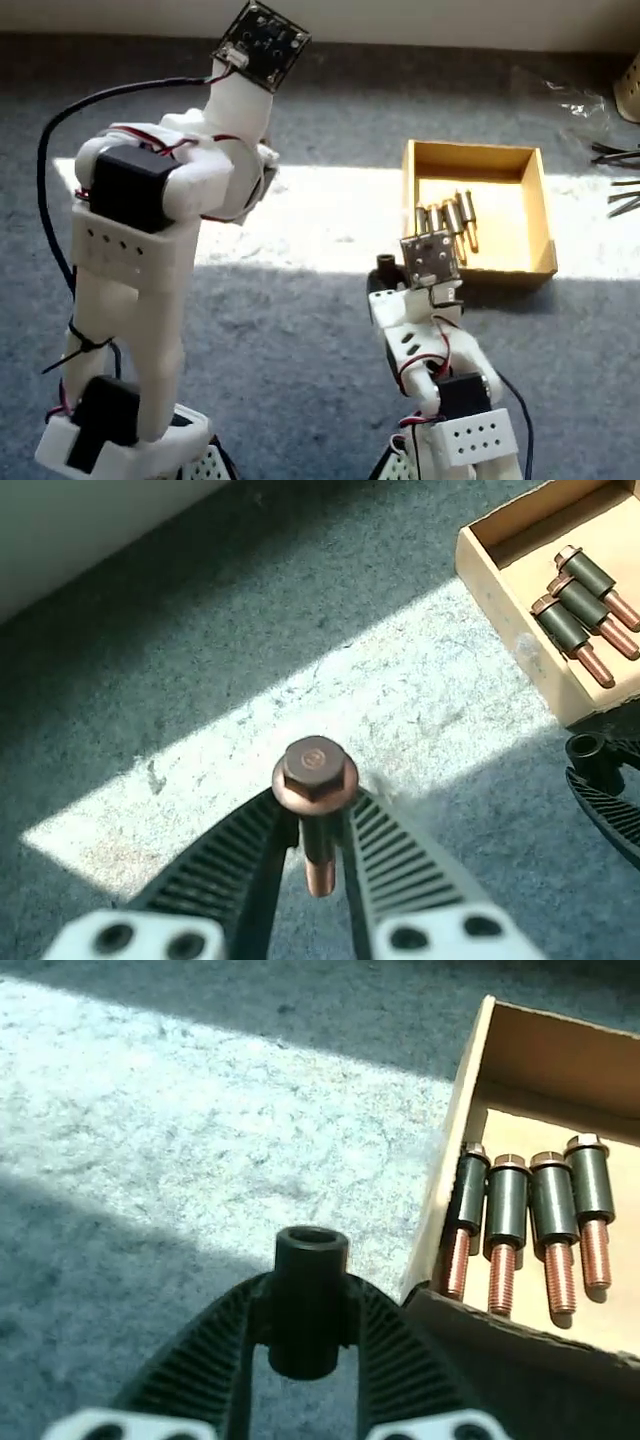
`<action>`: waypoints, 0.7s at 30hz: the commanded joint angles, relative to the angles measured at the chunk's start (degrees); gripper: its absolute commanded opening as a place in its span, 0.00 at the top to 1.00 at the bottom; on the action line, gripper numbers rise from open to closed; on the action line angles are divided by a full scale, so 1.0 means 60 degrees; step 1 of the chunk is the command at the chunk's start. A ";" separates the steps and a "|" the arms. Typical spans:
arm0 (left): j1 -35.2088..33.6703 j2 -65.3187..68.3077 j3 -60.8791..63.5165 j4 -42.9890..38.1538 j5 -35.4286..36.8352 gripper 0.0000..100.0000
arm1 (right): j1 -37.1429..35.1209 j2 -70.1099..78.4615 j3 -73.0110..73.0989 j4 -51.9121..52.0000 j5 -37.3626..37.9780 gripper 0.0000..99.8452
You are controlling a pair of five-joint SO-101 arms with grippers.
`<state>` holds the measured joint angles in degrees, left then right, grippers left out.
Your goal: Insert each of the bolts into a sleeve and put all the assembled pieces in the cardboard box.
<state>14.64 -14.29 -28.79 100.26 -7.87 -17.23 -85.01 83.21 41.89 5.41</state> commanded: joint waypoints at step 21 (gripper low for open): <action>0.0081 -0.5971 0.6000 -0.5905 0.0015 0.99 | -0.2337 -0.0110 -0.3289 -0.0242 0.0103 0.99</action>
<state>14.73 -46.46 7.25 69.93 -7.87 -29.45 -85.01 68.44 41.89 5.41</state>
